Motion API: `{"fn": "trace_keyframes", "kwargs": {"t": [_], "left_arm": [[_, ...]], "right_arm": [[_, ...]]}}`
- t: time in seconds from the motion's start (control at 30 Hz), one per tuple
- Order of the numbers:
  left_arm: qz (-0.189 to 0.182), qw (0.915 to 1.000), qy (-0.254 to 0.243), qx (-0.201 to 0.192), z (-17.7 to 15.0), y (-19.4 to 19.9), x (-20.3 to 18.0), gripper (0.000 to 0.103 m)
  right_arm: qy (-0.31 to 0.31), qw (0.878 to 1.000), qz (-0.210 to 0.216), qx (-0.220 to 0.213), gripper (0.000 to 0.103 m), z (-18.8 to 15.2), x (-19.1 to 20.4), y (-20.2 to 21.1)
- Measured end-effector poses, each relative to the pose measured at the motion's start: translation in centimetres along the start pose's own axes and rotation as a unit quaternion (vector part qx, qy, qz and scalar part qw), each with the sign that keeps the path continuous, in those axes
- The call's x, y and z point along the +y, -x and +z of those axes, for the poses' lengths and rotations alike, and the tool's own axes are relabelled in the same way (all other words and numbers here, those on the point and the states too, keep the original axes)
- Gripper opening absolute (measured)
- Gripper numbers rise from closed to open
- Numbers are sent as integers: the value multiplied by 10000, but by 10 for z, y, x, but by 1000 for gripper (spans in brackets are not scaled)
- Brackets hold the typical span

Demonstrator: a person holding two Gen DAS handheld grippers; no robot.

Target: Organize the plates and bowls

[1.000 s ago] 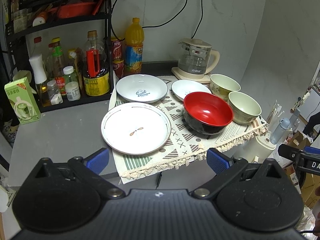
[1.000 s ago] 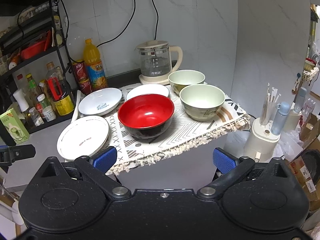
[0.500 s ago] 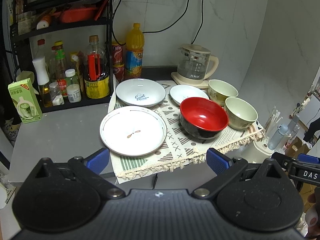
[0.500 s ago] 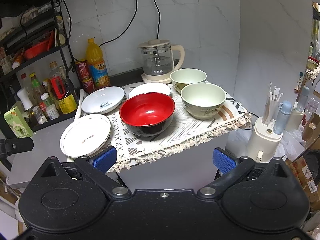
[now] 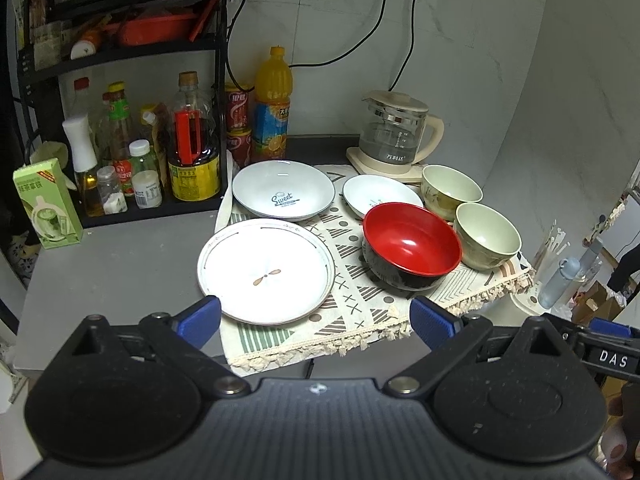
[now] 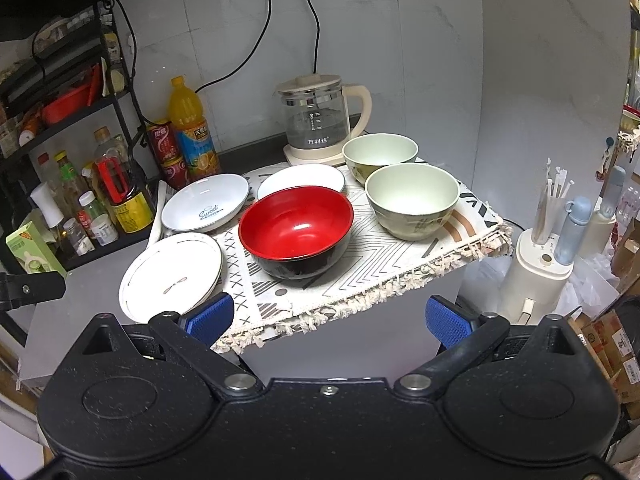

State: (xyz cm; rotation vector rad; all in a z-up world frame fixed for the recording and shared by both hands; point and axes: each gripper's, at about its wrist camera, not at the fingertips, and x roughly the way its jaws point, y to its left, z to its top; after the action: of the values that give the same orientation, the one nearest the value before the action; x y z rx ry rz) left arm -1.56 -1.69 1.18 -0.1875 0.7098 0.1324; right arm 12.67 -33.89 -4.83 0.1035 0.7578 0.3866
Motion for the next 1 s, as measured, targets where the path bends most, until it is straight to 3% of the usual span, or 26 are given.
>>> {"fn": "trace_keyframes", "kwargs": {"t": [0.47,0.77,1.0], "left_arm": [[-249,9995,-47,165,47,-74,-13,99],[-442,9982,-227,322,89,-127,-25,99],[-776,9945,-437,561,112,-161,-36,99]], "right_arm": [[-131,9995,-261,98,103,38,-16,-55],[-520,9985,-96,149,103,68,-28,-89],[-656,9966,-438,244,102,80,-29,-108]]}}
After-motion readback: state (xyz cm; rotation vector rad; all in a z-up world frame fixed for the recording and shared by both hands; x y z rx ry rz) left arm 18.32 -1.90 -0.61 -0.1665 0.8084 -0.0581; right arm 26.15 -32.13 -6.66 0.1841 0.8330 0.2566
